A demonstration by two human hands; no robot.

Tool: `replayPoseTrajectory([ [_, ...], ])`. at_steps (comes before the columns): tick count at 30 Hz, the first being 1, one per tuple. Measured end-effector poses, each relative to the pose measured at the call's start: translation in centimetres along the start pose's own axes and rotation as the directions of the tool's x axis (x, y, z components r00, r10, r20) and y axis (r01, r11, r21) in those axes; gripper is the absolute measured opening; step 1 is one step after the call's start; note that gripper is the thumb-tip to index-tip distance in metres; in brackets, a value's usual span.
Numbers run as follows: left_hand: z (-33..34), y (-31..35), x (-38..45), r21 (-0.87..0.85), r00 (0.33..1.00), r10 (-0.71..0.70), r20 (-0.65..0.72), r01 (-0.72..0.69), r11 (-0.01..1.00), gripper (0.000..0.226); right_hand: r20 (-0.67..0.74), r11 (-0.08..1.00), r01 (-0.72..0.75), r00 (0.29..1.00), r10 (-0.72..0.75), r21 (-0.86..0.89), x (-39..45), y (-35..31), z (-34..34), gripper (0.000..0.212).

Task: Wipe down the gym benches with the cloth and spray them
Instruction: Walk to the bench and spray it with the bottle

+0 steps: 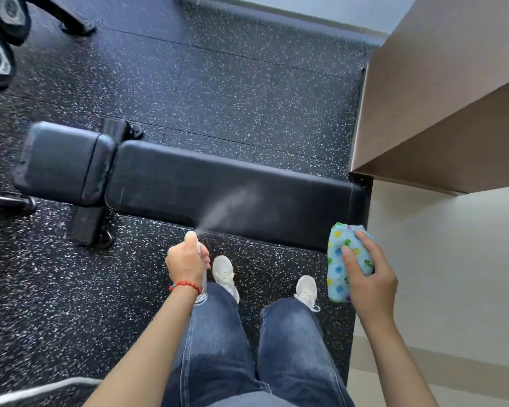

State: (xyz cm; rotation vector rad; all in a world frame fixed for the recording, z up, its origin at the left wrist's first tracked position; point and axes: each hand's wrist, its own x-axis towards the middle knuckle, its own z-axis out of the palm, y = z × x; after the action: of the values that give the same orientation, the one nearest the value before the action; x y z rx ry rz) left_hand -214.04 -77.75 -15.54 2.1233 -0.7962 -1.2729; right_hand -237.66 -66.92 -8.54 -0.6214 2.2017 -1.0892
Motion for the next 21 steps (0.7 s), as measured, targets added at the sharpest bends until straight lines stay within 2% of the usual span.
replayPoseTrajectory([
  [6, -5.6, 2.0, 5.2, -0.046, 1.0, -0.007, -0.027, 0.005, 0.999, 0.056, 0.041, 1.0, 0.022, 0.999, -0.022, 0.002, -1.5, -3.8, 6.4, 0.032],
  [11, -8.2, 3.1, 7.7, -0.105, 0.996, -0.028, -0.08, 0.019, 0.994, 0.048, 0.106, 0.998, 0.066, 0.992, -0.064, -0.01, -0.8, -6.4, 9.9, 0.032],
  [17, -10.6, 5.0, 10.7, -0.187, 0.978, -0.064, -0.197, 0.027, 0.982, 0.052, 0.166, 0.996, 0.088, 0.982, -0.085, -0.008, 1.6, -9.0, 13.3, 0.033],
  [21, -12.2, 6.2, 12.7, -0.23, 0.956, -0.083, -0.282, 0.016, 0.973, 0.047, 0.247, 0.993, 0.109, 0.964, -0.097, -0.034, 3.4, -10.8, 16.1, 0.033],
])
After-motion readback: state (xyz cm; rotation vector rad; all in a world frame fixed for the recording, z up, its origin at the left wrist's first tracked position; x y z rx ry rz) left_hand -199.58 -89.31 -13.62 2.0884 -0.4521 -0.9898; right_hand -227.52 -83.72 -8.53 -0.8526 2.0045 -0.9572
